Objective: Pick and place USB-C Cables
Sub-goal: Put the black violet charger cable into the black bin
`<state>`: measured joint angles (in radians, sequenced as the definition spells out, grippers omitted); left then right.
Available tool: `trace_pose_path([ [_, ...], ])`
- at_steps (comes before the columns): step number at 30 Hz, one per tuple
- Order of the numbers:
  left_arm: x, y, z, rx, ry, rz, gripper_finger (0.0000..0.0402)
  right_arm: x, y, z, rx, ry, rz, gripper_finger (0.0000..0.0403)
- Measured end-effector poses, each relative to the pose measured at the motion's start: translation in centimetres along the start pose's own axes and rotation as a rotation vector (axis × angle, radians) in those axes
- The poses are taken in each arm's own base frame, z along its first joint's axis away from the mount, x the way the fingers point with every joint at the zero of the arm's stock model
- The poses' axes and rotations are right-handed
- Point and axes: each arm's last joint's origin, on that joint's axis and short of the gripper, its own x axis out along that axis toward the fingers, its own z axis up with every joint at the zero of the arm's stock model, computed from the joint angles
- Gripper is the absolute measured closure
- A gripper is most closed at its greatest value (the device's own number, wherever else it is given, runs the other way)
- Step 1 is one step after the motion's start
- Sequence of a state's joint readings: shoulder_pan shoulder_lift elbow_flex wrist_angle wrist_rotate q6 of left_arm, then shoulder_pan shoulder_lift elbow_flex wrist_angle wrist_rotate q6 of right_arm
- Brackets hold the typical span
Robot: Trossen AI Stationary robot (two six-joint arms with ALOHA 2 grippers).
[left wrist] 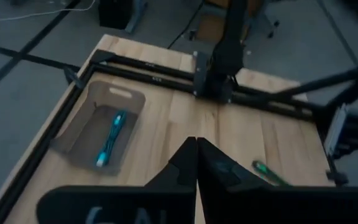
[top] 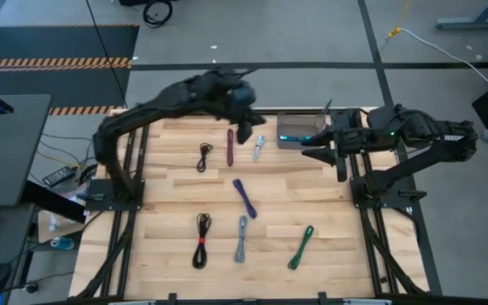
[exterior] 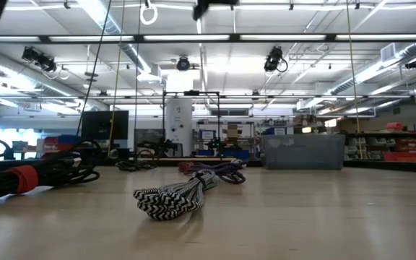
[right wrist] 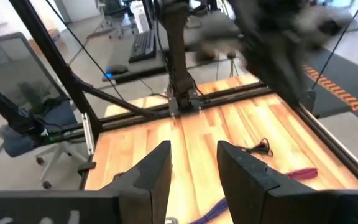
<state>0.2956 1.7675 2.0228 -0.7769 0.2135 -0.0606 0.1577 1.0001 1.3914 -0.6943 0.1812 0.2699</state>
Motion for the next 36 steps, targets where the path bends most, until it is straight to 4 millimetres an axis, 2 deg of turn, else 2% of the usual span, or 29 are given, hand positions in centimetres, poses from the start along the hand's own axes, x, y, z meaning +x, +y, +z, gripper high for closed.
trace_pose_path([
  [5,-4.9,-3.4,-0.4,0.041,0.041,0.126,0.0384,0.9,-0.1,-0.9,0.062,0.102,-0.008,0.0267],
  [10,-8.2,-6.1,-1.3,0.025,0.066,0.190,0.0388,2.9,0.0,-2.1,0.130,0.247,-0.037,0.0268],
  [16,-9.3,-8.5,-2.6,0.026,0.129,0.281,0.0388,7.0,0.4,-3.5,0.123,0.372,-0.062,0.0268],
  [24,-10.0,-10.2,-4.7,0.022,0.244,0.436,0.0376,13.7,0.2,-6.1,0.138,0.538,-0.071,0.0254],
  [30,-10.6,-10.7,-5.7,0.046,0.301,0.503,0.0372,18.7,-0.6,-8.4,0.143,0.612,-0.080,0.0221],
  [36,-12.8,-10.2,-6.4,0.027,0.320,0.607,0.0372,22.0,-1.1,-11.1,0.135,0.701,-0.110,0.0188],
])
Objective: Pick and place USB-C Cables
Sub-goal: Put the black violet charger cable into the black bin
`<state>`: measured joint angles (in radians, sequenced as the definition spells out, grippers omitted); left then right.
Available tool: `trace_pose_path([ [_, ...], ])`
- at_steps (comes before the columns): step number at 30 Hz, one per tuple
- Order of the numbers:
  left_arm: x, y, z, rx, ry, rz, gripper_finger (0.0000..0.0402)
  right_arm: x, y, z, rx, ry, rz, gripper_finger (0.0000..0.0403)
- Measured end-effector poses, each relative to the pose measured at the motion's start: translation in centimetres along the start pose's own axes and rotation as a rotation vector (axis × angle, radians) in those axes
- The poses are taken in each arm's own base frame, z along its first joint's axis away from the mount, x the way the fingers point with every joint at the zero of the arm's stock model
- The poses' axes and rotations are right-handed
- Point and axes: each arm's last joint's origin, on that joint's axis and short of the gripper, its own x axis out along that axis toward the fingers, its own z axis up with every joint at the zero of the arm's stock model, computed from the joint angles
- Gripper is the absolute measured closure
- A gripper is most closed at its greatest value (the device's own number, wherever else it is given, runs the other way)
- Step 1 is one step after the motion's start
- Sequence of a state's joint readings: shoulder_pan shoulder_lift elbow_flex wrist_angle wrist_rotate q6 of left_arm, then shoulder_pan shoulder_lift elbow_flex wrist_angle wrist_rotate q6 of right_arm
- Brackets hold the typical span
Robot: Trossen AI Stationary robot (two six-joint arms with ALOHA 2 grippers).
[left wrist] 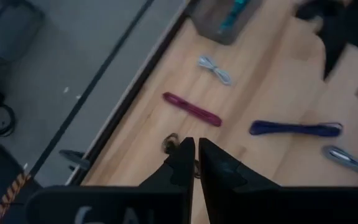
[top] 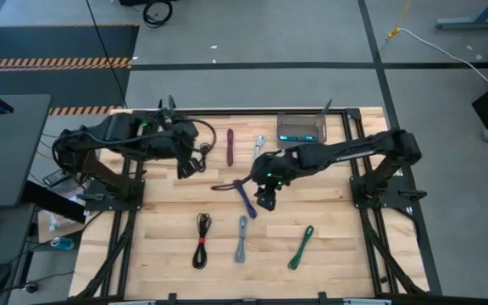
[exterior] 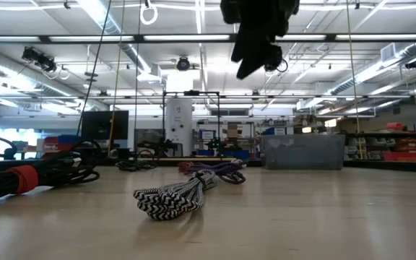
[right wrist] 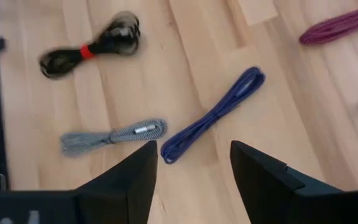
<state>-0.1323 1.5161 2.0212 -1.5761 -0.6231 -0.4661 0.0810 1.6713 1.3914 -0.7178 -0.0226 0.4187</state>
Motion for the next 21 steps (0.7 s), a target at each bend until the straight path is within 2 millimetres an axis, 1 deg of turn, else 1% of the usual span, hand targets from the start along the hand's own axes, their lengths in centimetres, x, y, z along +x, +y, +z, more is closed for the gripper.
trace_pose_path([
  [5,-2.2,2.2,-0.7,-0.079,-0.078,0.010,0.0372,2.6,0.0,0.2,0.020,0.020,-0.007,0.0178],
  [11,-4.4,4.6,-1.8,-0.147,-0.149,0.004,0.0372,6.0,-0.9,0.5,0.067,0.044,0.008,0.0177],
  [16,-5.3,5.7,-2.3,-0.164,-0.177,-0.004,0.0372,8.2,-2.1,0.3,0.154,0.104,-0.014,0.0174],
  [21,-6.0,6.5,-2.8,-0.178,-0.199,-0.008,0.0371,10.2,-2.5,0.2,0.198,0.121,-0.004,0.0173],
])
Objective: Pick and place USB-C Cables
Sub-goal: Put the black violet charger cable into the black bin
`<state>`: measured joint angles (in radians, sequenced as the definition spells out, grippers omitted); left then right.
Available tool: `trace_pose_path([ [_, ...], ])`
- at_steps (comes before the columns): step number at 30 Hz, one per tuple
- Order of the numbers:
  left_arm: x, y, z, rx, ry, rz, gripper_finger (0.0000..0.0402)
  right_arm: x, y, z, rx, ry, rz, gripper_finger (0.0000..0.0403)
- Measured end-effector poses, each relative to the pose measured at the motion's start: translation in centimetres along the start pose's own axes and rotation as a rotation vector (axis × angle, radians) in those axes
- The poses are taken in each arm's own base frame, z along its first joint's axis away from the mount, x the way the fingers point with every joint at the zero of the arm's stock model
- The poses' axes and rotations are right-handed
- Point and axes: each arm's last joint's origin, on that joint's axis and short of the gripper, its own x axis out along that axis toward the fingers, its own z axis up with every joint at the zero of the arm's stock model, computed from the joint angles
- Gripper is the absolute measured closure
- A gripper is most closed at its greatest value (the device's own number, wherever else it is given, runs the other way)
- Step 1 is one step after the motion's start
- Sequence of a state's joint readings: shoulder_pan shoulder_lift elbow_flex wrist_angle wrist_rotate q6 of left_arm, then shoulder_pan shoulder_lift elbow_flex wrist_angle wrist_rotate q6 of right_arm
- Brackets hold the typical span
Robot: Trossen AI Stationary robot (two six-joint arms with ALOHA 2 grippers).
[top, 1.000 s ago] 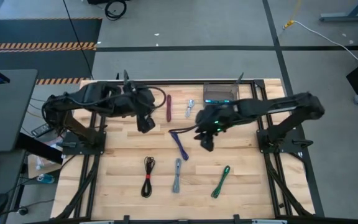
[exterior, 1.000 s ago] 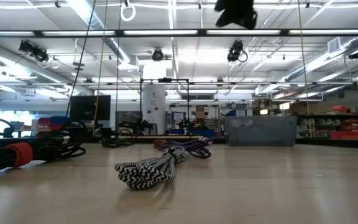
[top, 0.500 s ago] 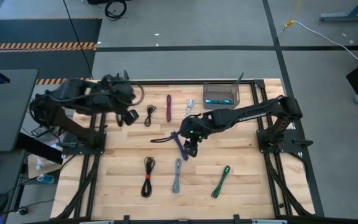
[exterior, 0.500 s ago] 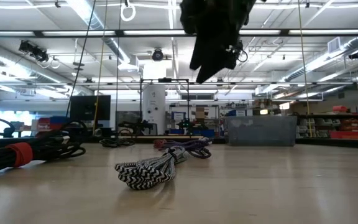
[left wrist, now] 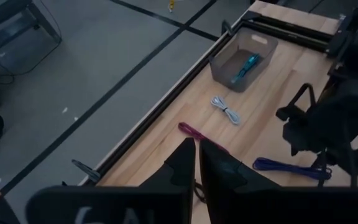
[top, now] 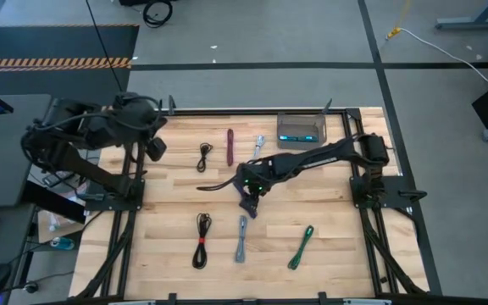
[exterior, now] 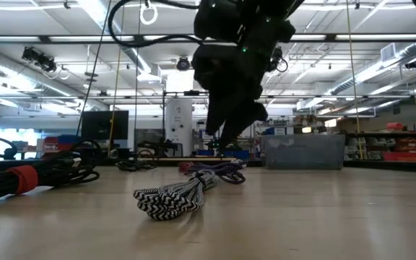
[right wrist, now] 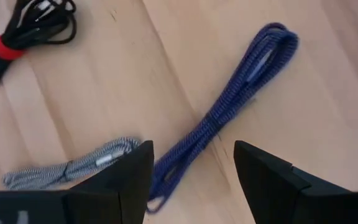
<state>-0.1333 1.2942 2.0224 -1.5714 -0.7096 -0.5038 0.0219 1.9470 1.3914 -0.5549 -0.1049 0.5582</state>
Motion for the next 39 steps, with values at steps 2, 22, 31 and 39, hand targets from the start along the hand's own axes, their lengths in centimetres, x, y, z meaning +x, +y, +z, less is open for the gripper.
trace_pose_path([
  [2,-0.1,0.1,0.0,-0.001,-0.003,0.000,0.0370,0.7,0.1,0.1,0.008,-0.008,0.023,0.0173],
  [22,-0.2,0.2,0.0,0.034,-0.007,0.001,0.0369,1.1,-0.8,0.4,-0.006,0.004,0.006,0.0173],
  [31,-0.2,0.2,0.0,0.029,-0.009,0.000,0.0369,3.0,-0.9,0.8,0.004,-0.002,0.051,0.0173],
  [39,-0.1,0.1,0.1,0.022,-0.017,-0.004,0.0370,3.9,-1.3,0.4,-0.018,0.038,0.028,0.0173],
])
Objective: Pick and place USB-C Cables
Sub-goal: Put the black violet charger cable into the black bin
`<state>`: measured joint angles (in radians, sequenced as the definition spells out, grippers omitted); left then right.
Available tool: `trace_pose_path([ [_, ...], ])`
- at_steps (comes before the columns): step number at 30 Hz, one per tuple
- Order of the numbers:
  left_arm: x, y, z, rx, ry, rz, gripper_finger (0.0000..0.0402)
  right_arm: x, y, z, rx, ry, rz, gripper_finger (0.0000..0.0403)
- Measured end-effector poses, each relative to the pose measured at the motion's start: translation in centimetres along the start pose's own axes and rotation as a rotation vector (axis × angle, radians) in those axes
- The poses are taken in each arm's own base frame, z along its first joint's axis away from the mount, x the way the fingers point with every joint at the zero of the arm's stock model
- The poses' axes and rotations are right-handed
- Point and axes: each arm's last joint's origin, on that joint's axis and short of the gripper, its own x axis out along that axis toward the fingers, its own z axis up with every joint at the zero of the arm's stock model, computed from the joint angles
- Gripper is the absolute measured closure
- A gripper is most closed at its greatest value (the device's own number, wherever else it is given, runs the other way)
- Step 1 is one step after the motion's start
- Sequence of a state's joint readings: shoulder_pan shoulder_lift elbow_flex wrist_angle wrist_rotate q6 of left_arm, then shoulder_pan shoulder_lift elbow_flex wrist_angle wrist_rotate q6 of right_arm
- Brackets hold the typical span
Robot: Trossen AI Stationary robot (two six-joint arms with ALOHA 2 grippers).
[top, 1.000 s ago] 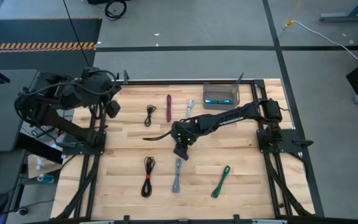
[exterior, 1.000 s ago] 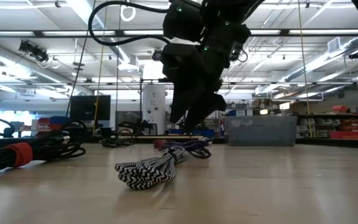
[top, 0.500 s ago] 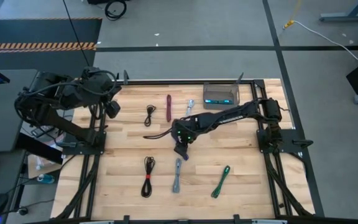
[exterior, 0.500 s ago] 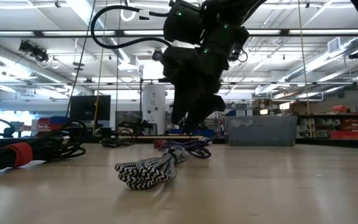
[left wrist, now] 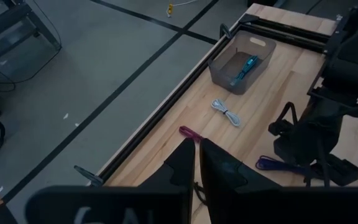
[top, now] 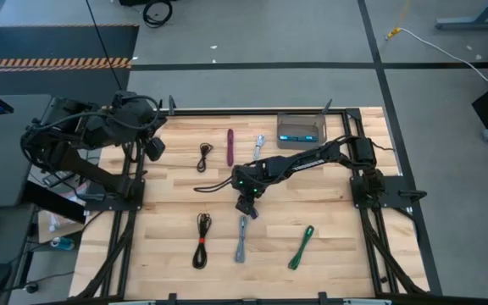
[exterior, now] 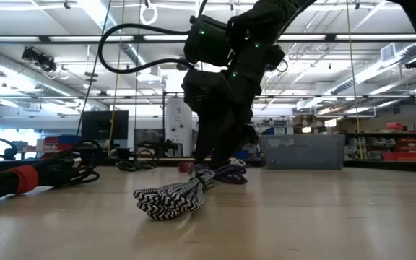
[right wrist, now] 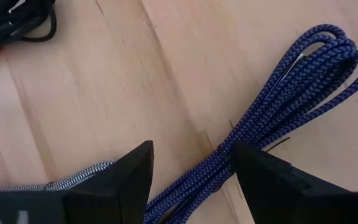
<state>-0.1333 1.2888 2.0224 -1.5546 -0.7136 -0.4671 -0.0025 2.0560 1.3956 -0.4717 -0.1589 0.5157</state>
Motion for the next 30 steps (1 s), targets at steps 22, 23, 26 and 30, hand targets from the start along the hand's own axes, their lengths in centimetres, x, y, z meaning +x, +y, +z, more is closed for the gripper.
trace_pose_path([
  [22,0.0,-0.1,0.1,-0.004,-0.012,-0.005,0.0369,-5.3,0.8,1.8,-0.031,0.039,-0.209,0.0173],
  [23,0.0,-0.1,0.1,-0.004,-0.012,-0.005,0.0370,-5.4,0.7,1.8,-0.023,0.043,-0.217,0.0173],
  [26,0.0,-0.1,0.1,-0.004,-0.012,-0.005,0.0369,-5.3,0.9,1.9,0.016,0.023,-0.202,0.0173],
  [30,0.0,-0.1,0.1,-0.004,-0.012,-0.005,0.0370,-4.7,0.9,2.1,0.081,0.003,-0.191,0.0173],
])
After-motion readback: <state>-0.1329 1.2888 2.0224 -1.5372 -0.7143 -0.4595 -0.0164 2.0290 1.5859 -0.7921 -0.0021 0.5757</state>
